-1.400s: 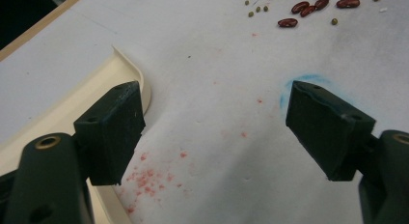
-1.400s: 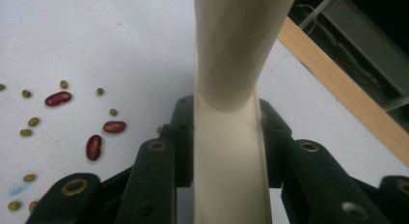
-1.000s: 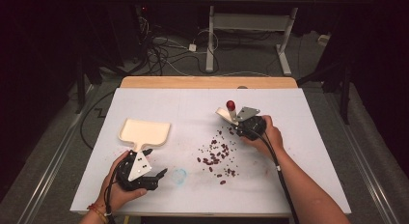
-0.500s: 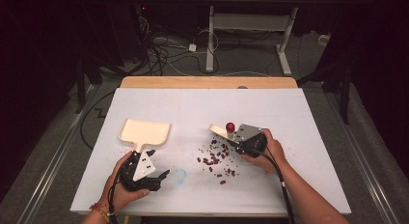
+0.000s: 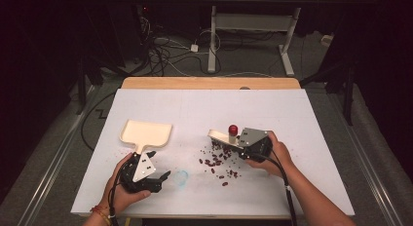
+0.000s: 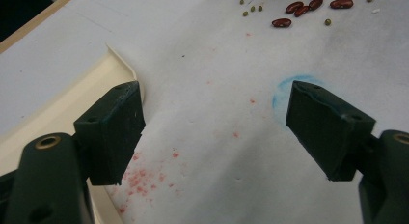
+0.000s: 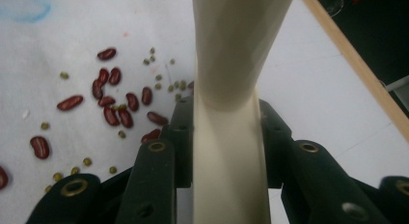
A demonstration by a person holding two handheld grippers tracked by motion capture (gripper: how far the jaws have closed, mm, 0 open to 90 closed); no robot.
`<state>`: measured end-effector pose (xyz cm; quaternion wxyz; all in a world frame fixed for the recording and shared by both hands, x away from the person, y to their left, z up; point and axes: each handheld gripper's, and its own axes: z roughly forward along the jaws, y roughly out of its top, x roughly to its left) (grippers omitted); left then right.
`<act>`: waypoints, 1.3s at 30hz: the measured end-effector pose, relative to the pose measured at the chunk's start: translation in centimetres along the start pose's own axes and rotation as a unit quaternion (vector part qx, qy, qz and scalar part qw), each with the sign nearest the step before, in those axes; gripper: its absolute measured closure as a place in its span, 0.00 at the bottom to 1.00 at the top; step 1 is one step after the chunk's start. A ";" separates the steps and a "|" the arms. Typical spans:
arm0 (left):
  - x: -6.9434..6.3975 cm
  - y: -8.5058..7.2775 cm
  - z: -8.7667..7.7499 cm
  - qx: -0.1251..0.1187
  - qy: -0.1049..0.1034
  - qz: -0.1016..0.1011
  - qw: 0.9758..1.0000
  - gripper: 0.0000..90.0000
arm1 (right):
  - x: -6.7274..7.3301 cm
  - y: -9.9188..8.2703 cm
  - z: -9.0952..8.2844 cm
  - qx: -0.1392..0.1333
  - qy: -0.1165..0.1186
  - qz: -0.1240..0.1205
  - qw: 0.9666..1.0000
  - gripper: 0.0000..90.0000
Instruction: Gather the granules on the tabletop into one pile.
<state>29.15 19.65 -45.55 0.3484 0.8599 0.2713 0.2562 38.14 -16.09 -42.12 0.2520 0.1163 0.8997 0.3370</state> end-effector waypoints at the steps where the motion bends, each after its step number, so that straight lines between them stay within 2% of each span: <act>1: 0.0 0.0 0.1 0.001 -0.001 0.001 1.000 0.23 | -0.7 0.3 -0.3 -0.007 -0.007 0.009 1.000 0.75; 2: 0.0 0.0 0.1 0.002 -0.002 0.002 1.000 0.23 | -0.7 0.3 -0.3 -0.007 -0.007 0.009 1.000 0.75; 6: 0.1 0.0 0.1 -0.004 -0.007 -0.001 1.000 0.23 | -2.2 0.8 -0.2 -0.014 -0.017 0.023 0.999 0.75; 8: 0.1 0.0 0.1 -0.004 -0.007 -0.003 1.000 0.23 | -2.8 1.0 0.2 -0.014 -0.028 0.027 0.999 0.75; 10: 0.1 0.0 0.2 -0.001 -0.007 -0.002 1.000 0.23 | -3.7 1.2 1.1 -0.014 -0.042 0.043 0.998 0.75; 11: 0.1 0.0 0.2 0.000 -0.007 -0.002 1.000 0.23 | -3.7 1.2 1.1 -0.014 -0.042 0.043 0.998 0.75; 14: 0.0 0.0 0.2 0.000 -0.009 0.001 1.000 0.24 | -4.1 1.2 2.7 -0.008 -0.061 0.040 0.997 0.75; 17: 0.0 0.0 0.2 0.003 -0.009 0.002 1.000 0.24 | -3.7 1.2 4.3 0.012 -0.060 0.022 0.998 0.75; 18: 0.0 -0.1 0.2 0.003 -0.009 0.001 1.000 0.24 | -3.1 1.4 4.7 0.012 -0.046 0.013 0.999 0.75; 20: 0.1 -0.1 0.2 0.005 -0.007 0.002 1.000 0.24 | -2.7 1.6 4.8 0.011 -0.042 0.005 0.999 0.75; 22: 0.0 -0.1 0.1 0.001 -0.006 0.003 1.000 0.24 | -1.7 1.7 5.0 0.014 -0.035 -0.014 0.999 0.75; 23: -0.1 0.0 0.0 0.000 -0.005 0.004 1.000 0.24 | -1.2 1.7 4.9 0.018 -0.030 -0.032 0.999 0.74; 25: -0.2 0.0 0.0 -0.001 -0.005 0.005 1.000 0.24 | -0.1 1.5 4.7 0.013 -0.024 -0.055 0.998 0.74; 27: -0.2 0.0 -0.1 -0.001 -0.005 0.005 1.000 0.24 | 0.6 1.2 4.2 0.003 -0.012 -0.066 0.998 0.74; 30: -0.2 0.0 0.0 0.001 -0.004 -0.002 1.000 0.24 | 1.2 0.8 3.1 -0.021 0.004 -0.063 0.998 0.74; 31: -0.2 0.0 0.0 0.000 -0.004 -0.002 1.000 0.24 | 1.5 0.5 2.3 -0.026 0.022 -0.074 0.997 0.74; 33: -0.3 0.1 0.1 0.000 -0.005 -0.001 1.000 0.24 | 1.8 0.4 2.0 -0.027 0.019 -0.071 0.997 0.74; 36: -0.3 0.2 0.2 0.003 -0.006 0.002 1.000 0.24 | 2.2 0.2 1.3 -0.032 0.022 -0.081 0.996 0.75; 37: -0.3 0.2 0.2 0.003 -0.007 0.001 1.000 0.24 | 2.2 0.2 1.2 -0.032 0.017 -0.086 0.996 0.75; 39: -0.2 0.2 0.3 0.003 -0.006 -0.002 1.000 0.24 | 2.1 0.3 0.9 -0.043 -0.001 -0.077 0.996 0.75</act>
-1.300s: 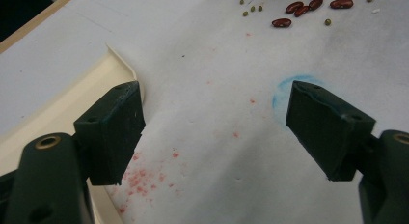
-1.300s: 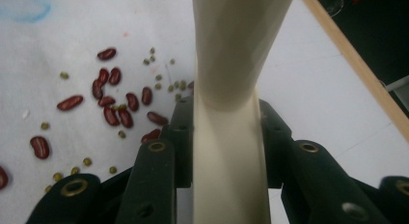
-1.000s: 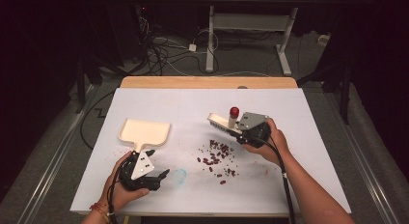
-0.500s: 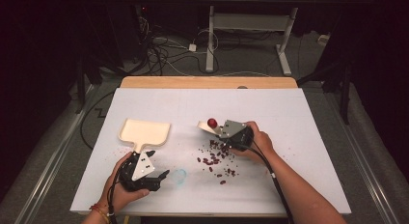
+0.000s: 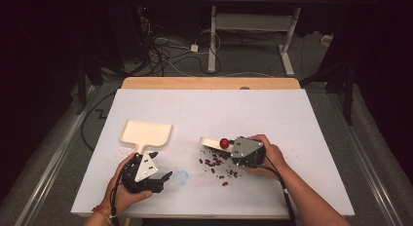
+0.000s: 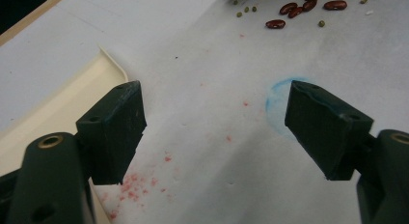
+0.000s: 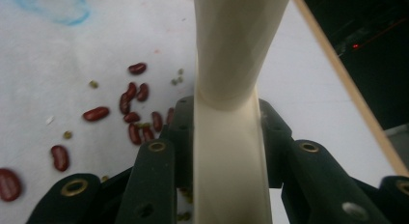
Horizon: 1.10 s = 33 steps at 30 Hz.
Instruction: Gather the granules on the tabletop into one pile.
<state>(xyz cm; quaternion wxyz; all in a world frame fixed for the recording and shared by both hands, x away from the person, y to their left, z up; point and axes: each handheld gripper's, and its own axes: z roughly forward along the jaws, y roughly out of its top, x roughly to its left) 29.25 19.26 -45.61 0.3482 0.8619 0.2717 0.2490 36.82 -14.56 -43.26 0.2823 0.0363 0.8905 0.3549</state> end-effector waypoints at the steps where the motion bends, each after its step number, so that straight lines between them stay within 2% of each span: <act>1: 0.1 0.0 0.0 0.002 0.002 0.000 1.000 0.24 | -0.1 0.1 -0.2 -0.002 -0.009 0.006 1.000 0.75; 2: 0.1 -0.1 0.0 0.002 0.002 -0.001 1.000 0.24 | -0.4 0.2 -0.4 -0.006 -0.017 0.013 1.000 0.75; 3: 0.2 -0.1 0.0 0.001 0.003 -0.003 1.000 0.24 | -0.7 0.3 -0.8 -0.009 -0.015 0.015 1.000 0.75; 6: 0.4 -0.2 -0.1 -0.001 0.004 -0.007 1.000 0.24 | -1.2 0.7 -2.3 -0.027 -0.014 0.048 0.998 0.75; 10: 0.5 -0.3 -0.4 -0.006 0.011 -0.010 1.000 0.24 | -1.4 1.4 -4.5 -0.032 0.030 0.090 0.995 0.75; 12: 0.6 -0.3 -0.6 -0.010 0.014 -0.013 1.000 0.24 | -1.3 1.6 -5.4 -0.043 0.065 0.120 0.990 0.75; 14: 0.7 -0.4 -0.7 -0.010 0.016 -0.016 1.000 0.24 | -0.9 1.8 -6.3 -0.046 0.096 0.135 0.985 0.75; 19: 0.8 -0.4 -0.7 -0.007 0.019 -0.017 1.000 0.24 | 1.1 2.4 -7.2 -0.039 0.150 0.146 0.977 0.75; 22: 0.8 -0.4 -0.7 -0.007 0.020 -0.018 1.000 0.24 | 2.5 2.6 -6.8 -0.031 0.189 0.147 0.971 0.75; 24: 0.9 -0.4 -0.8 -0.008 0.022 -0.019 1.000 0.24 | 3.4 2.6 -6.1 -0.017 0.207 0.140 0.968 0.75; 26: 0.9 -0.4 -0.8 -0.008 0.022 -0.020 1.000 0.24 | 4.2 2.7 -5.2 -0.001 0.217 0.127 0.968 0.75; 29: 0.9 -0.5 -0.7 -0.006 0.020 -0.019 1.000 0.24 | 4.5 2.4 -4.1 0.016 0.226 0.125 0.966 0.75; 32: 0.9 -0.5 -0.7 -0.004 0.018 -0.016 1.000 0.24 | 3.9 1.9 -3.6 0.015 0.222 0.137 0.965 0.75; 33: 0.9 -0.5 -0.7 -0.004 0.018 -0.016 1.000 0.24 | 3.6 1.8 -3.5 0.018 0.217 0.137 0.966 0.75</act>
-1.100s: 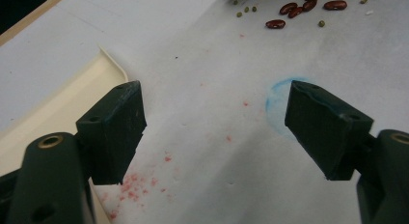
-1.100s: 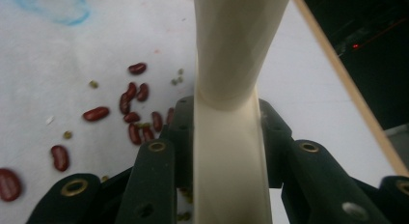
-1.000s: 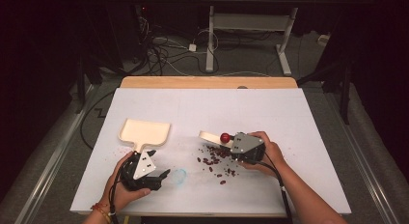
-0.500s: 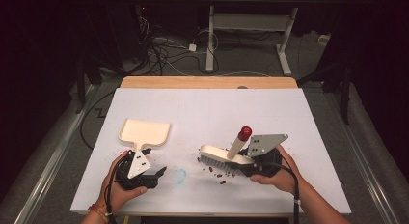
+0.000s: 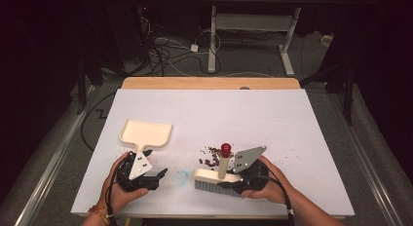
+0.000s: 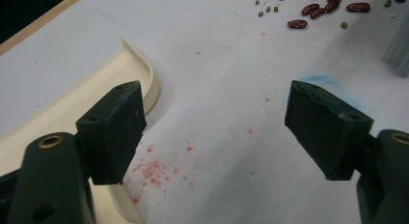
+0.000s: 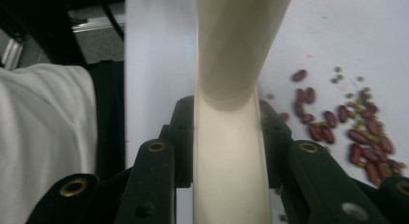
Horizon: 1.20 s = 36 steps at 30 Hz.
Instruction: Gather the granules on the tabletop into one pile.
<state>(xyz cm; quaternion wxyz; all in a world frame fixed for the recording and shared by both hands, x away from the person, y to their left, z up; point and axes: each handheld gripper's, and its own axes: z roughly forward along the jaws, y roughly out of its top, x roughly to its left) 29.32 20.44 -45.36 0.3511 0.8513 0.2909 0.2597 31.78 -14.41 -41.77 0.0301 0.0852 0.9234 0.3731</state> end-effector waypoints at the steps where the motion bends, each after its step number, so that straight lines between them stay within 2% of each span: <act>1: 0.0 0.0 0.0 0.001 0.000 0.001 1.000 0.24 | -0.3 -0.1 0.0 -0.001 -0.006 0.002 1.000 0.75; 3: 0.0 0.0 0.0 0.000 0.000 0.000 1.000 0.24 | -1.2 -0.2 0.1 0.001 -0.014 0.004 1.000 0.74; 6: -0.1 0.1 0.1 0.001 0.000 0.004 1.000 0.24 | -2.4 -0.2 0.3 0.001 -0.015 0.022 1.000 0.74; 10: -0.2 0.2 0.3 0.004 -0.002 0.005 1.000 0.24 | -3.5 0.1 0.4 0.002 -0.027 0.026 0.999 0.74; 12: -0.2 0.2 0.4 0.005 -0.003 0.007 1.000 0.24 | -3.7 0.4 0.2 -0.003 -0.049 0.017 0.999 0.75; 14: -0.3 0.2 0.4 0.007 -0.004 0.010 1.000 0.24 | -3.8 0.6 -0.1 0.001 -0.084 0.010 0.996 0.75; 18: -0.1 0.1 0.2 0.006 -0.003 0.009 1.000 0.24 | -4.3 0.3 -1.2 -0.028 -0.070 0.030 0.997 0.75; 23: -0.2 0.1 0.2 0.004 -0.002 0.008 1.000 0.24 | -3.9 0.0 -3.4 -0.052 -0.082 0.027 0.995 0.75; 26: -0.2 0.1 0.2 0.005 -0.002 0.008 1.000 0.24 | -3.7 -0.6 -5.4 -0.070 -0.100 0.034 0.992 0.75; 29: -0.2 0.1 0.2 0.003 -0.002 0.006 1.000 0.24 | -3.8 -1.5 -7.5 -0.082 -0.137 0.059 0.985 0.75; 31: -0.2 0.1 0.2 0.003 -0.002 0.007 1.000 0.24 | -4.1 -2.4 -8.3 -0.085 -0.172 0.089 0.977 0.75; 32: -0.2 0.1 0.2 0.003 -0.002 0.007 1.000 0.24 | -4.3 -2.7 -8.5 -0.086 -0.181 0.100 0.975 0.75; 34: -0.2 0.2 0.2 0.004 -0.001 0.008 1.000 0.24 | -4.7 -3.3 -8.5 -0.085 -0.212 0.130 0.965 0.75; 36: -0.1 0.2 0.2 0.004 -0.002 0.009 1.000 0.24 | -4.9 -3.6 -8.0 -0.073 -0.239 0.152 0.956 0.75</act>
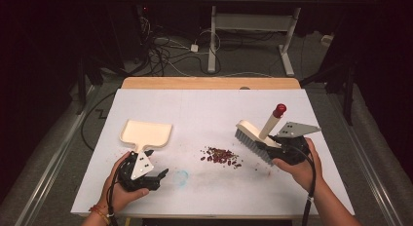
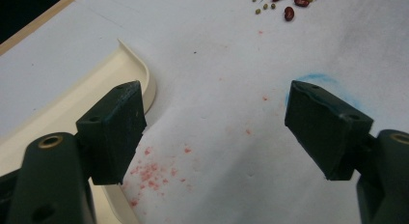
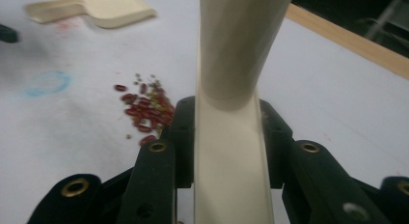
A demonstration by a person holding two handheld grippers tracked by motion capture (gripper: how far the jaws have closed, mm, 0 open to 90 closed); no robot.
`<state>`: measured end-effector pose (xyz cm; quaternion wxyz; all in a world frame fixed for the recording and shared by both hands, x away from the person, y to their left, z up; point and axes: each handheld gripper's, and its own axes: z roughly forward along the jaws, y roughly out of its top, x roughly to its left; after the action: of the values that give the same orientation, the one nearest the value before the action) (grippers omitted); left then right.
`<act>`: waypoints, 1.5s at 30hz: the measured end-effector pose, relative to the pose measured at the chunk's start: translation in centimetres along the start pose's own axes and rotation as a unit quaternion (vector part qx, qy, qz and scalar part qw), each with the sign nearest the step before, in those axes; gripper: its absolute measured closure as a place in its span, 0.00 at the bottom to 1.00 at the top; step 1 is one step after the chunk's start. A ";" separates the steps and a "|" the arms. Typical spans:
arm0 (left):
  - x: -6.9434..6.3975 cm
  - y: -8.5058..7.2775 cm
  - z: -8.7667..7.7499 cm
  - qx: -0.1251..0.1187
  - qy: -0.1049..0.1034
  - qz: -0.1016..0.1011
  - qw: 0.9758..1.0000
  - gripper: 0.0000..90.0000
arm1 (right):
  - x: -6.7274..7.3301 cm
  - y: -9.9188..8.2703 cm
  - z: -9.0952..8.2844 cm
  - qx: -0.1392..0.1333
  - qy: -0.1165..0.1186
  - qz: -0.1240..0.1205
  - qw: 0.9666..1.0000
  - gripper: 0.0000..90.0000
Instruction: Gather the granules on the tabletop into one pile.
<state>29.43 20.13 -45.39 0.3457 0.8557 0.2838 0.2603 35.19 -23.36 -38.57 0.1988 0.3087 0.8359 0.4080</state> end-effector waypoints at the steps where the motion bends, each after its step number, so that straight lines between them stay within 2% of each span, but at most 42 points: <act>1: 0.0 0.0 0.0 0.000 0.000 0.000 1.000 0.24 | 0.1 -0.1 0.2 0.005 -0.004 0.003 1.000 0.75; 3: 0.0 0.0 -0.1 0.000 0.000 0.000 1.000 0.24 | 0.3 -0.3 0.7 0.021 -0.017 -0.002 1.000 0.75; 5: 0.0 -0.1 -0.1 0.000 0.000 0.001 1.000 0.24 | 0.6 -0.6 0.8 0.033 -0.048 -0.013 0.998 0.75; 6: 0.0 -0.2 -0.1 0.000 0.000 0.000 1.000 0.24 | 0.6 -0.9 0.8 0.037 -0.055 -0.015 0.998 0.75; 8: 0.1 -0.2 -0.1 0.002 -0.001 0.001 1.000 0.24 | 0.5 -1.6 0.9 0.043 -0.066 0.004 0.997 0.75; 10: 0.0 -0.2 -0.1 0.002 -0.001 0.003 1.000 0.24 | 0.6 -2.2 1.3 0.055 -0.093 0.003 0.994 0.75; 11: 0.0 -0.2 -0.1 0.002 -0.002 0.003 1.000 0.24 | 0.7 -2.4 1.6 0.058 -0.105 0.011 0.993 0.75; 12: 0.0 -0.1 -0.1 0.003 -0.002 0.006 1.000 0.24 | 0.6 -2.4 1.9 0.057 -0.110 0.019 0.992 0.75; 16: -0.1 0.1 0.1 0.002 -0.004 0.008 1.000 0.24 | 0.3 -1.8 3.3 0.051 -0.122 0.009 0.991 0.75; 20: -0.1 0.1 0.3 0.009 -0.007 0.012 1.000 0.24 | 0.9 -1.3 4.5 0.052 -0.112 -0.001 0.992 0.75; 24: -0.1 0.0 0.3 0.010 -0.007 0.013 1.000 0.24 | 2.9 -1.0 5.4 0.061 -0.098 -0.033 0.993 0.74; 28: -0.2 0.0 0.2 0.009 -0.006 0.011 1.000 0.24 | 4.2 -0.5 5.3 0.054 -0.074 -0.039 0.995 0.75; 32: -0.2 0.0 0.3 0.010 -0.007 0.012 1.000 0.24 | 4.7 0.0 5.1 0.046 -0.060 -0.048 0.996 0.75; 34: -0.2 0.0 0.3 0.010 -0.007 0.012 1.000 0.24 | 4.5 0.3 5.0 0.040 -0.067 -0.051 0.996 0.75; 37: -0.2 0.0 0.3 0.010 -0.007 0.010 1.000 0.24 | 3.2 1.0 4.7 0.024 -0.088 -0.042 0.995 0.75; 40: -0.2 0.0 0.4 0.012 -0.007 0.009 1.000 0.24 | 1.7 1.5 5.0 0.013 -0.127 -0.045 0.991 0.75; 42: -0.2 0.0 0.4 0.012 -0.007 0.009 1.000 0.24 | 0.6 1.6 5.8 0.015 -0.146 -0.054 0.988 0.75; 45: -0.2 0.0 0.5 0.013 -0.008 0.008 1.000 0.24 | -0.4 1.6 7.5 0.035 -0.178 -0.071 0.981 0.75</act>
<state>29.61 19.76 -45.71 0.3347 0.8645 0.2772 0.2526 40.42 -18.72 -41.68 0.3620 0.3232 0.8207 0.3017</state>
